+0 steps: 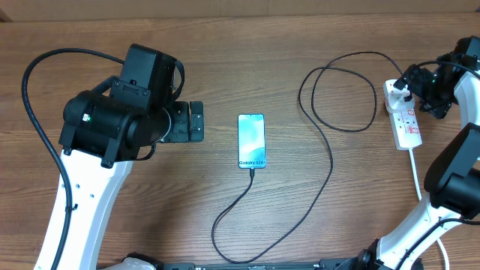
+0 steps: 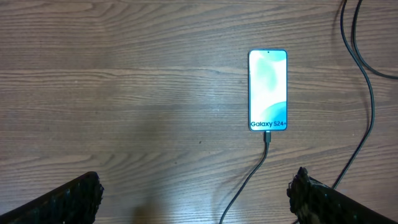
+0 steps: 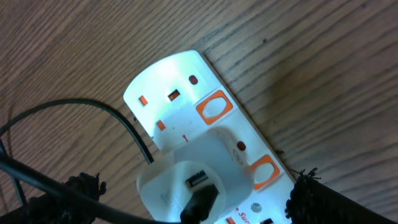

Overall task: Plug charger to phone and switch on socket
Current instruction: 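Move the right gripper to the white power strip's switch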

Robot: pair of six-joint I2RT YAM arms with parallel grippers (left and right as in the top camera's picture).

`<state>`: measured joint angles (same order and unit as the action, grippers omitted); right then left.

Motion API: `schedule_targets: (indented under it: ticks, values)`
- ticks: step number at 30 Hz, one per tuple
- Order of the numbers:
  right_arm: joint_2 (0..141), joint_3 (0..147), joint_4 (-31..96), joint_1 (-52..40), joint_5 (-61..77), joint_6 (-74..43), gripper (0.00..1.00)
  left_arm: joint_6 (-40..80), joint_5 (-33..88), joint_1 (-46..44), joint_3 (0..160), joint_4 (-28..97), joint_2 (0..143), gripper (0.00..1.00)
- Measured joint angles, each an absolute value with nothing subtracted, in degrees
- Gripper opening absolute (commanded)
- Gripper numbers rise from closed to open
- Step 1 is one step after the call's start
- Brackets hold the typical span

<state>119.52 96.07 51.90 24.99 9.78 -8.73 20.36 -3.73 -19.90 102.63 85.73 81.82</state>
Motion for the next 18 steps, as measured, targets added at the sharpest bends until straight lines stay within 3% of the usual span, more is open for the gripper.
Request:
schedule_targets:
  ticks: [18]
  values:
    - [119.55, 90.37, 46.28, 24.97, 11.22, -7.49, 1.00, 20.36, -3.73, -19.90, 102.63, 85.73, 81.82, 0.99]
